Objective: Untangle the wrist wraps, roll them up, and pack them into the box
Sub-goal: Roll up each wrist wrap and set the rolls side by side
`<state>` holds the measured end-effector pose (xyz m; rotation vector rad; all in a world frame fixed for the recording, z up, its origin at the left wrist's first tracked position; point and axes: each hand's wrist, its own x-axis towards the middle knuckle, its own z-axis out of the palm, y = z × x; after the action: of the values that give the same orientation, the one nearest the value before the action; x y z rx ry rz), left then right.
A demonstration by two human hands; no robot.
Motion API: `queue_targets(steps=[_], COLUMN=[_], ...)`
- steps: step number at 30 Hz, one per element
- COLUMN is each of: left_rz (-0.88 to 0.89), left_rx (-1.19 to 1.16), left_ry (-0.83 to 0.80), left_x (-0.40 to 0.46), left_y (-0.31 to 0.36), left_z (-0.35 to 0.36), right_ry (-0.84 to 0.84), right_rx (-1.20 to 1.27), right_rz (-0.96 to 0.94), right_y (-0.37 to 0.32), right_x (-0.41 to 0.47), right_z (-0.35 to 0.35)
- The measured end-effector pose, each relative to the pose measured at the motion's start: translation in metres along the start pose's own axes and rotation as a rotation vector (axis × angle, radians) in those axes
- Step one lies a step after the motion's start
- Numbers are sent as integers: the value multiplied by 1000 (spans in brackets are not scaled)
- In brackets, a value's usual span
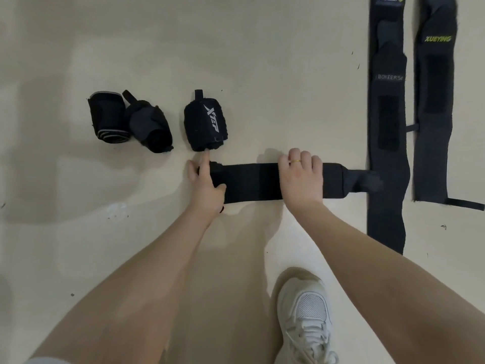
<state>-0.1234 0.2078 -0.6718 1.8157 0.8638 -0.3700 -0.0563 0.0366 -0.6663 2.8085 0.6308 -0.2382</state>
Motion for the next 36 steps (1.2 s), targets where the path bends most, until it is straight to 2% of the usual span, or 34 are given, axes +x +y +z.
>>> queue_targets(steps=[3, 6, 8, 9, 12, 13, 15, 17, 18, 21, 22, 25, 29, 33, 36], left_rz=[-64, -255, -346, -336, -160, -75, 140, 321, 383, 514, 538, 625, 611, 456, 208], left_rx=[-10, -80, -26, 29, 118, 166, 305, 422, 502, 706, 717, 651, 408, 64, -227], left_ry=[141, 252, 230, 180, 59, 50, 4, -93, -131, -227, -250, -246, -158, -103, -297], left_x=[-1, 3, 7, 7, 1, 0, -4, -9, -13, -24, -28, -39, -57, -67, -67], left_y=[7, 11, 12, 13, 14, 16, 25, 41, 51, 87, 98, 123, 140, 139, 129], left_z=[7, 14, 12, 9, -4, -9, -21, -35, -43, -70, -80, -112, -143, -161, -166], right_ry=[-209, -368, -462, -515, -648, -634, -441, -251, -247, -414, -413, -349, -432, -523, -489], right_rx=[408, 794, 971, 1053, 1327, 1421, 1413, 1306, 1288, 1263, 1224, 1180, 1327, 1736, 1910], right_rz=[-155, -133, -98, -62, 104, 137, 156, 87, 31, -123, -157, -191, -146, 1, 60], right_y=[-40, -70, -76, -74, -64, -62, -58, -53, -51, -40, -36, -30, -27, -32, -46], right_x=[-5, -15, -18, -18, -18, -17, -11, -3, 1, 14, 19, 28, 31, 27, 23], right_z=[-20, -32, -40, -44, -59, -64, -73, -85, -94, -128, -139, -173, -200, -210, -211])
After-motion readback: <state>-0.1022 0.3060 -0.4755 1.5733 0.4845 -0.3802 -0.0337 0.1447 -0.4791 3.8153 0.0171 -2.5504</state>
